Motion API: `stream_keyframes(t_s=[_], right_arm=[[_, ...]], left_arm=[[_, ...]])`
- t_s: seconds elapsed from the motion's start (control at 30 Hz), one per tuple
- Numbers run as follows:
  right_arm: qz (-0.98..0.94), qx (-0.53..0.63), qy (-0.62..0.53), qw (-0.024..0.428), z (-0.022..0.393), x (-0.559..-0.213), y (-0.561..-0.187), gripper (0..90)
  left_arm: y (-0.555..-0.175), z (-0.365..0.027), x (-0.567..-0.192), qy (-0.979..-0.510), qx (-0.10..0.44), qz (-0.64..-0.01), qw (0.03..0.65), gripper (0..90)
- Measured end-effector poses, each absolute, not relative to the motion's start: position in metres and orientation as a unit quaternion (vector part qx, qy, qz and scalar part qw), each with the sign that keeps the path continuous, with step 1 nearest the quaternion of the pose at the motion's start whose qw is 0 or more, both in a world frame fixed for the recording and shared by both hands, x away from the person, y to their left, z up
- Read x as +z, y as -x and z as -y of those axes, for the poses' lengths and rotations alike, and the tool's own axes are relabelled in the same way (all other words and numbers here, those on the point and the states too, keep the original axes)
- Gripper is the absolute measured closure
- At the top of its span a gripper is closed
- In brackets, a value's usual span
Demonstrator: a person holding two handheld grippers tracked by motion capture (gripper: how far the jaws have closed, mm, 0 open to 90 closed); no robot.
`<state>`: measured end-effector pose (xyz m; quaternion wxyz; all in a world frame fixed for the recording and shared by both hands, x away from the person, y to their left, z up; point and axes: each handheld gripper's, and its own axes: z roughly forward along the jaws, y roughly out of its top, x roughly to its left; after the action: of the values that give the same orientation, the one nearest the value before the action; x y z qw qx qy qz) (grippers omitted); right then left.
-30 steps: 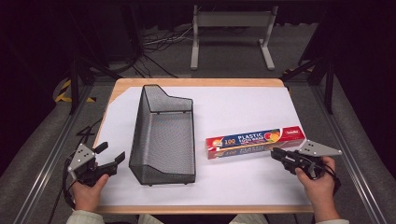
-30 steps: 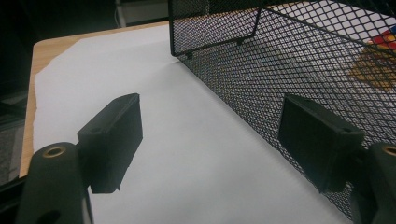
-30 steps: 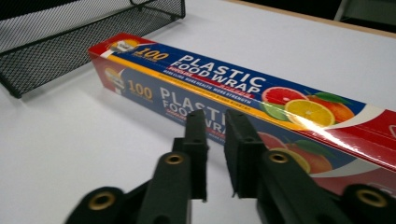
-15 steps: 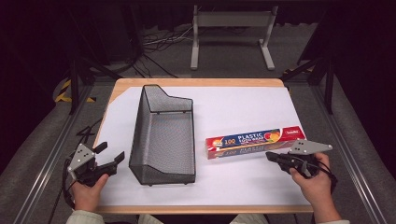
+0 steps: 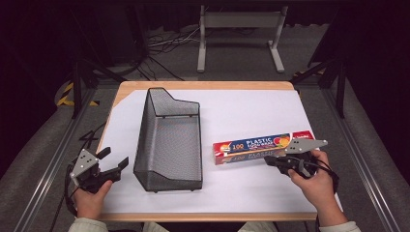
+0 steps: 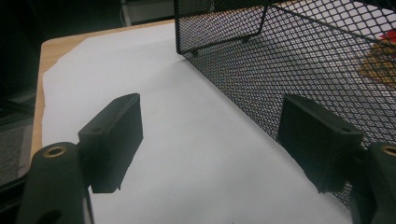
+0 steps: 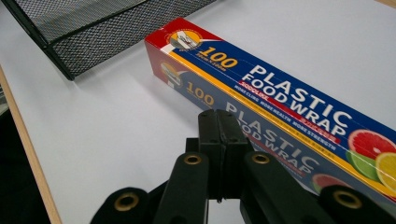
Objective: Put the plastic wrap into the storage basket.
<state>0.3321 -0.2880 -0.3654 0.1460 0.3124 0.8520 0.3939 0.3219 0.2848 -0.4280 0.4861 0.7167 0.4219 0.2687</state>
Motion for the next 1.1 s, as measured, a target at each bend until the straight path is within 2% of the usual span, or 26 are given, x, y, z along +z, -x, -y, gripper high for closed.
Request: stream_keyframes(t_s=[0.27, 1.1], right_arm=[[-0.860, 0.393, -0.300, 0.131, 0.266, -0.368, -0.345, 90.0], [-0.896, 0.337, -0.274, 0.091, 0.200, -0.417, -0.378, 90.0]], left_arm=[[-0.322, -0.285, -0.428, -0.717, 0.268, -0.422, 0.486, 23.0], [-0.323, -0.285, -0.430, -0.716, 0.274, -0.427, 0.480, 23.0]])
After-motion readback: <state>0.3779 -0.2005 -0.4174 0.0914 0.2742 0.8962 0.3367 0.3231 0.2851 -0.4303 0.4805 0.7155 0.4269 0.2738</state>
